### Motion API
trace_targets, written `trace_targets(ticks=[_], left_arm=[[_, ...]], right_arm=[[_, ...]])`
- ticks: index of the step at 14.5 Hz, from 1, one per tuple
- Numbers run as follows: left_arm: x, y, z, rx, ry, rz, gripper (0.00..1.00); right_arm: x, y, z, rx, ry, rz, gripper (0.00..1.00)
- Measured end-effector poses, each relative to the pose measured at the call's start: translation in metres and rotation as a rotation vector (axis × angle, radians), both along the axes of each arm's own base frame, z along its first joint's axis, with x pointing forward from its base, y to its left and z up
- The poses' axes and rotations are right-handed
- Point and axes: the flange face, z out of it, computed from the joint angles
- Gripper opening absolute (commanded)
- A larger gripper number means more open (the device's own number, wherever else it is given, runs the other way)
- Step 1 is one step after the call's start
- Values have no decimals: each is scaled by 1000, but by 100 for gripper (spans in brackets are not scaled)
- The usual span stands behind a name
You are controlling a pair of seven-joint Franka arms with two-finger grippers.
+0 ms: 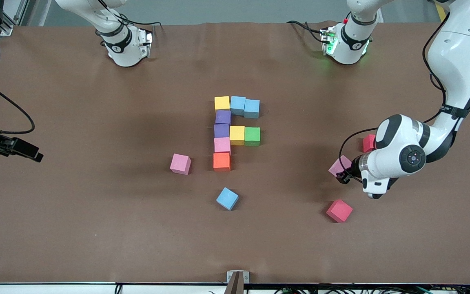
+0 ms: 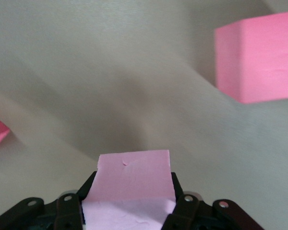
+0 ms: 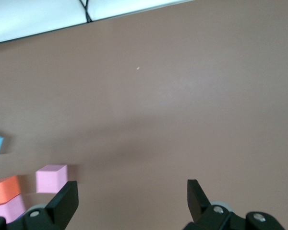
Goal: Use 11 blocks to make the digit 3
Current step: 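Withdraw the right gripper while the left gripper lifts the light pink cube, then carry the light pink cube to the shape with the left gripper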
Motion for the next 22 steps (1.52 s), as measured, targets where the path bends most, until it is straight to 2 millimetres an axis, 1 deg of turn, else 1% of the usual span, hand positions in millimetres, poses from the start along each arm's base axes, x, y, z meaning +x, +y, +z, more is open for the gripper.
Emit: trace_targets(ticks=[2, 4, 5, 7, 8, 9, 14, 15, 18, 20, 22], left_arm=[[4, -20, 13, 8, -3, 33, 20], [3, -48, 22, 17, -8, 63, 17], [1, -63, 24, 21, -8, 75, 15], [-6, -94, 25, 28, -5, 94, 15], [-9, -105, 24, 32, -2, 108, 15], [-11, -112, 22, 36, 3, 121, 15], [-16, -128, 12, 37, 24, 140, 15], [-16, -128, 12, 36, 24, 146, 15], [-3, -128, 28, -4, 19, 208, 14], [-2, -142, 33, -10, 21, 251, 14], [-4, -162, 34, 2, 17, 290, 14]], right_arm=[[-5, -2, -9, -33, -43, 50, 100], [-13, -11, -18, -39, -63, 95, 100], [-17, -15, -22, -39, -61, 104, 100], [-24, -18, -25, -37, -51, 113, 100], [-28, -18, -25, -37, -37, 117, 100], [-31, -18, -25, -43, -21, 123, 100], [-34, -16, -25, -85, -4, 142, 100], [-33, -16, -25, -87, -12, 142, 100], [-32, -17, -28, -90, -27, 142, 100], [-32, -17, -28, -90, -28, 142, 100], [-32, -23, -29, -84, -27, 131, 100]])
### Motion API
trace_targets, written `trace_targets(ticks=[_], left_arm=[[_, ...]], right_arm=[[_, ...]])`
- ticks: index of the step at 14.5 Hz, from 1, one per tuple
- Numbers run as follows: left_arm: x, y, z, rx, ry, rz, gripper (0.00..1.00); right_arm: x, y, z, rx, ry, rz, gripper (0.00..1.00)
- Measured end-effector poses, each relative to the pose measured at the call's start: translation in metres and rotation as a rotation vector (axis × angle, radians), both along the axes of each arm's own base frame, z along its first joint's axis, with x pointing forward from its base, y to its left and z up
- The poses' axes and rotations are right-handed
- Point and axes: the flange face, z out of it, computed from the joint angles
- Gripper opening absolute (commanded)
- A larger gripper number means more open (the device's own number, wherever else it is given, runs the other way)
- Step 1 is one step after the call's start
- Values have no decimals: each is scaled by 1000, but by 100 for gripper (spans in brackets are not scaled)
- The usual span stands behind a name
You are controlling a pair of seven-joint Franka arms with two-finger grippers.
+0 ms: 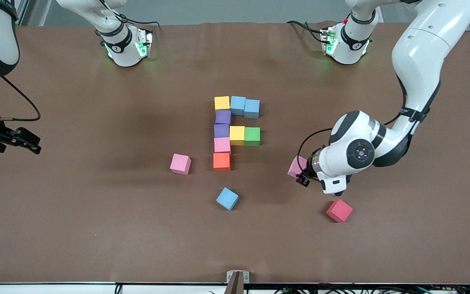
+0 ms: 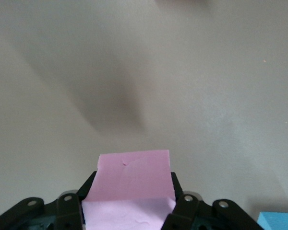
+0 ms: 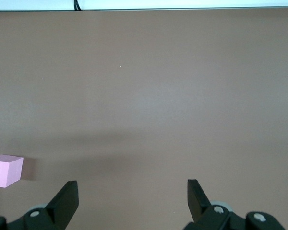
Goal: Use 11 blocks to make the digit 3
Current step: 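Carry the light pink cube to the shape with the left gripper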
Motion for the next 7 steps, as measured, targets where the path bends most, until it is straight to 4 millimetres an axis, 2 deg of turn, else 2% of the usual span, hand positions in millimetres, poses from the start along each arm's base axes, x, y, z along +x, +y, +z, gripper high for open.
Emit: trace_targets(ticks=[4, 7], left_arm=[[0, -35, 4, 4, -9, 72, 14], [6, -47, 7, -8, -10, 135, 14]], right_arm=[[-3, -27, -1, 34, -2, 7, 100], [-2, -22, -1, 41, -2, 20, 100]])
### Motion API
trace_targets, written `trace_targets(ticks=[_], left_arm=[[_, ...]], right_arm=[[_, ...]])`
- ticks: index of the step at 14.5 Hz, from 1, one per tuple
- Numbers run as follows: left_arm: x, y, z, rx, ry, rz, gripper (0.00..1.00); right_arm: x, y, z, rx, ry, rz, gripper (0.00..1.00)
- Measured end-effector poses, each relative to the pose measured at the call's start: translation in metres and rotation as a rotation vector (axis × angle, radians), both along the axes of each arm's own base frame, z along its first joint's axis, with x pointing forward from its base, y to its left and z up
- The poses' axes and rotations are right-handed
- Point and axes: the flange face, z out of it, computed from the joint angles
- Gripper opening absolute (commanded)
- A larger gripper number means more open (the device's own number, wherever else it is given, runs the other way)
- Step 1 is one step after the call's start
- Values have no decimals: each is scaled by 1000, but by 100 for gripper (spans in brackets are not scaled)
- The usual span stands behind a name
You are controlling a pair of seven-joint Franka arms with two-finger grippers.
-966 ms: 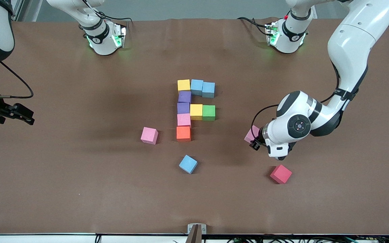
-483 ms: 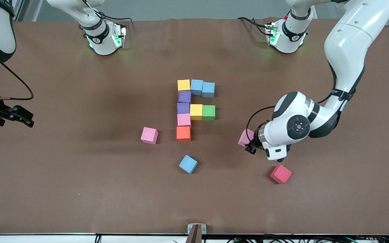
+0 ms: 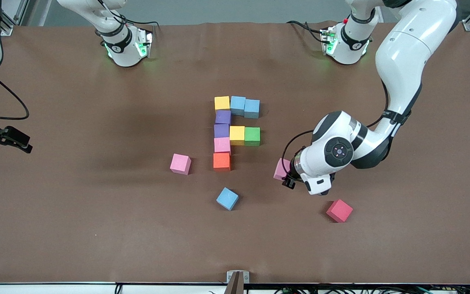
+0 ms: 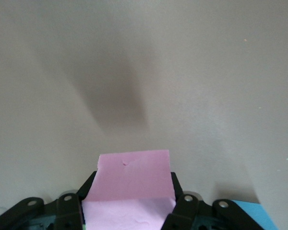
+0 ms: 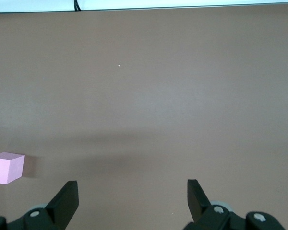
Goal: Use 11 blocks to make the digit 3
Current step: 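Carry the light pink cube to the shape with the left gripper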
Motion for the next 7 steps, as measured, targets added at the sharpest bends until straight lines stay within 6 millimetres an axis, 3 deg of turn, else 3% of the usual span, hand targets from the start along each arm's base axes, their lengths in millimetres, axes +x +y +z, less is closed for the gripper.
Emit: trace_targets(ticks=[7], left_arm=[[-9, -60, -7, -28, -43, 180, 14]], right_arm=[[1, 7, 1, 2, -2, 12, 100]])
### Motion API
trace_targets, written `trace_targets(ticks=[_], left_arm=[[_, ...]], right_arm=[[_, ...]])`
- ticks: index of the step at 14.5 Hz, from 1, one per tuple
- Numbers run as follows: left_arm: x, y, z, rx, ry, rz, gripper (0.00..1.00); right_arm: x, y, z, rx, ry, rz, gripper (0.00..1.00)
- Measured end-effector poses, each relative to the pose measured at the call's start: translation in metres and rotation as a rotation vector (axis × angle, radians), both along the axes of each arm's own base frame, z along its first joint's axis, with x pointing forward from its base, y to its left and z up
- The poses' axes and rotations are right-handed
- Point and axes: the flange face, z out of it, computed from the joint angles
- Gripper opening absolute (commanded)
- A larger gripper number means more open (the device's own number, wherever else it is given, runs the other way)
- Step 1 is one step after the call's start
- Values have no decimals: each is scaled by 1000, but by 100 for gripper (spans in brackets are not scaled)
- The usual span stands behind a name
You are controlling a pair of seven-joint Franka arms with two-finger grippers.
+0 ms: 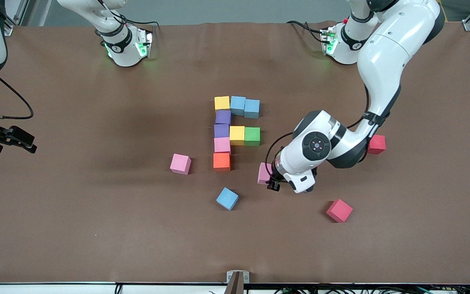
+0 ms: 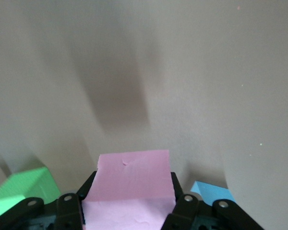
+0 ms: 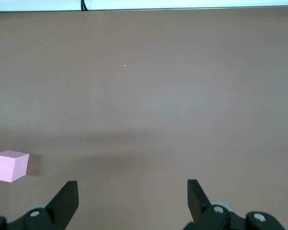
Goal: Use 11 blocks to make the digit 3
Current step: 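Carry the light pink cube to the shape with the left gripper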
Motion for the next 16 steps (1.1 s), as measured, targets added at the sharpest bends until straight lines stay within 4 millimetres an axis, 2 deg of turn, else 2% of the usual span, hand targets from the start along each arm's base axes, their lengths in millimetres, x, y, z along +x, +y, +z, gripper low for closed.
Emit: trace_targets(ticks=[3, 7, 9, 11, 16], left_arm=[[-5, -18, -13, -25, -8, 52, 14], [-23, -41, -57, 39, 8, 86, 15], [-32, -51, -72, 65, 15, 92, 15], [-38, -58, -75, 71, 18, 95, 16], [-43, -73, -69, 48, 8, 148, 16]], right_arm=[[0, 0, 0, 0, -1, 0, 100], [0, 0, 1, 0, 0, 0, 100], [0, 0, 1, 0, 0, 0, 100], [-1, 0, 0, 0, 2, 0, 100], [-1, -1, 0, 1, 10, 2, 100]])
